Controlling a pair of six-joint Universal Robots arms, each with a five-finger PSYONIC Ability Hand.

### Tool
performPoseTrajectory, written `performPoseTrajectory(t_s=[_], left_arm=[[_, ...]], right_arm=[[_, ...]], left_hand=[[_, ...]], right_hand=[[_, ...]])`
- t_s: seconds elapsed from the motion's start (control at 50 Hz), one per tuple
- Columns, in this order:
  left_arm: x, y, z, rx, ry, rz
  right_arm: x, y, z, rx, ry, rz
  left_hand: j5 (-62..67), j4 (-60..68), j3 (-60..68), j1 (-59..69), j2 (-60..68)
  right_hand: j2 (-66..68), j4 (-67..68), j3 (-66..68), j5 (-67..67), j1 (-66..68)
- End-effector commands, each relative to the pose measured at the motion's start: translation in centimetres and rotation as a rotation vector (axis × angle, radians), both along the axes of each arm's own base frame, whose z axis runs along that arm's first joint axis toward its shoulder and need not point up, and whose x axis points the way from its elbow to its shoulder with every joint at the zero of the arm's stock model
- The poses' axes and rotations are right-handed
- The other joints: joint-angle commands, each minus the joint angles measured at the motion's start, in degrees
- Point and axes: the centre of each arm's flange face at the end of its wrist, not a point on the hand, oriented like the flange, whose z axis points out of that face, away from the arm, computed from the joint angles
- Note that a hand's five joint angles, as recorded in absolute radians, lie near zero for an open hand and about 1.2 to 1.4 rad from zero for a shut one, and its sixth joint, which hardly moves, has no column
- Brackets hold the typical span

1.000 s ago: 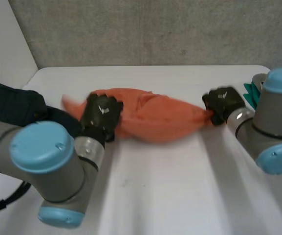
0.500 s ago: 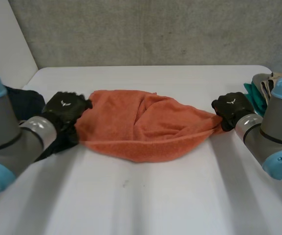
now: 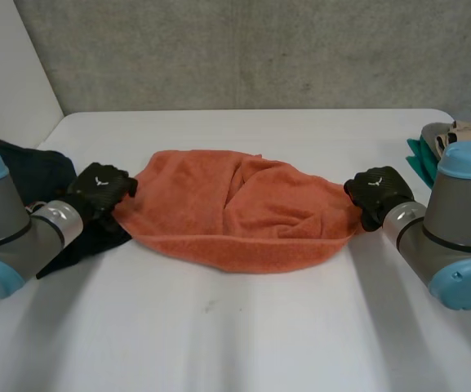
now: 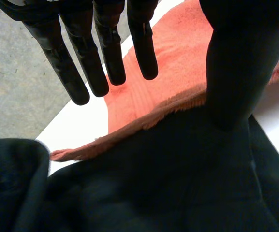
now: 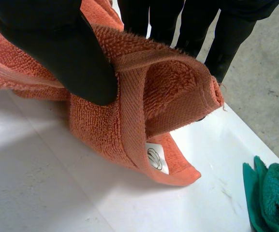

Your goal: Fold the laundry.

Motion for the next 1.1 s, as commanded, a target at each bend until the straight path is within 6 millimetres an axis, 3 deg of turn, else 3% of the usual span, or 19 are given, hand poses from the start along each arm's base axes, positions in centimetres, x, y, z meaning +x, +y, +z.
performPoseTrajectory(t_s=[0.02,0.2,0.28,0.36,0.44,0.46,0.5,0.52,0.58,0.6,0.68,0.76,0.82,0.9,0.96,0.98,1.04,1.06,1.1], left_arm=[[-1.2,-0.2,-0.2,0.027,0.048,-0.007],[-1.6,-0.6,-1.1,0.032,0.023,-0.002],[-1.7,-1.0,-1.3,0.018,0.006,-0.005],[-1.8,-0.8,-0.1,-0.009,-0.019,0.015],[-1.8,1.0,3.8,-0.034,-0.02,0.065],[-1.8,2.2,5.9,-0.051,-0.012,0.083],[-1.4,3.7,8.1,-0.059,0.004,0.109],[-1.1,5.3,10.2,-0.074,0.025,0.127],[-0.6,8.1,13.1,-0.098,0.058,0.141],[-0.5,10.0,14.4,-0.108,0.075,0.138],[-0.4,13.8,15.8,-0.13,0.114,0.101],[-0.8,14.9,13.7,-0.078,0.101,0.071],[-1.1,14.7,12.2,-0.045,0.086,0.068],[-1.6,12.6,8.7,0.025,0.04,0.094],[-2.1,9.1,6.7,0.006,0.001,0.132],[-2.3,7.0,6.5,-0.037,-0.019,0.149],[-2.9,3.8,7.6,-0.138,-0.036,0.167],[-3.4,1.9,10.2,-0.247,-0.017,0.181],[-3.8,0.3,14.0,-0.379,0.027,0.194]], right_arm=[[-0.1,-0.1,-0.2,-0.003,0.019,0.001],[-0.2,-0.2,-0.3,-0.005,0.027,0.004],[-0.3,-0.3,-0.1,-0.008,0.025,-0.001],[-0.6,-0.9,0.9,-0.033,0.017,-0.015],[-1.7,-1.5,2.9,-0.047,0.023,-0.043],[-2.3,-1.5,4.1,-0.044,0.039,-0.055],[-3.1,-1.2,5.5,-0.035,0.076,-0.063],[-3.6,-0.9,6.1,-0.018,0.107,-0.065],[-5.3,0.7,8.7,0.034,0.204,-0.059],[-6.1,1.5,9.8,0.057,0.241,-0.054],[-6.8,3.1,11.2,0.078,0.272,-0.005],[-6.7,3.6,10.0,0.114,0.287,0.056],[-6.7,3.4,8.4,0.16,0.309,0.073],[-6.6,2.6,5.7,0.229,0.363,0.08],[-6.0,1.3,4.6,0.212,0.387,0.067],[-5.3,0.1,4.8,0.157,0.382,0.054],[-4.5,-2.3,6.4,0.028,0.346,0.011],[-4.0,-4.1,8.1,-0.075,0.298,-0.027],[-3.7,-5.8,10.5,-0.199,0.226,-0.07]], left_hand=[[6.5,6.5,6.7,6.3,6.7],[19.0,18.9,19.1,18.7,19.2],[46.7,46.6,46.8,46.4,46.9],[46.7,46.6,46.8,46.5,46.9],[46.7,46.6,46.8,46.5,46.9],[46.7,46.6,46.8,46.5,46.9],[46.7,46.6,46.8,46.5,46.9],[46.7,46.6,46.8,46.5,46.9],[46.7,46.6,46.8,46.5,46.9],[46.7,46.6,46.8,46.5,46.9],[46.7,46.6,46.8,46.5,46.9],[46.7,46.6,46.8,46.5,46.9],[46.7,46.6,46.8,46.5,46.9],[46.7,46.6,46.8,46.5,46.9],[46.7,46.6,46.8,46.5,46.9],[46.7,46.6,46.8,46.5,46.9],[46.7,46.6,46.8,46.5,46.9],[46.7,46.6,46.8,46.5,46.9],[46.7,46.6,46.8,46.5,46.9]], right_hand=[[13.0,11.4,12.2,12.4,18.3],[13.0,11.4,12.2,12.4,18.3],[13.0,11.4,12.2,12.4,18.3],[13.0,11.4,12.2,12.4,18.3],[13.0,11.4,12.2,12.4,18.3],[13.0,11.4,12.2,12.4,18.3],[13.0,11.4,12.2,12.4,18.3],[13.0,11.4,12.2,12.4,18.3],[13.0,11.4,12.2,12.4,18.3],[13.0,11.4,12.2,12.4,18.3],[13.0,11.4,12.2,12.4,18.3],[13.0,11.4,12.2,12.4,18.3],[13.0,11.4,12.2,12.4,18.3],[13.0,11.4,12.2,12.4,18.3],[13.0,11.4,12.2,12.4,18.3],[13.0,11.4,12.2,12.4,18.3],[13.0,11.4,12.2,12.4,18.3],[13.0,11.4,12.2,12.4,18.3],[13.0,11.4,12.2,12.4,18.3]])
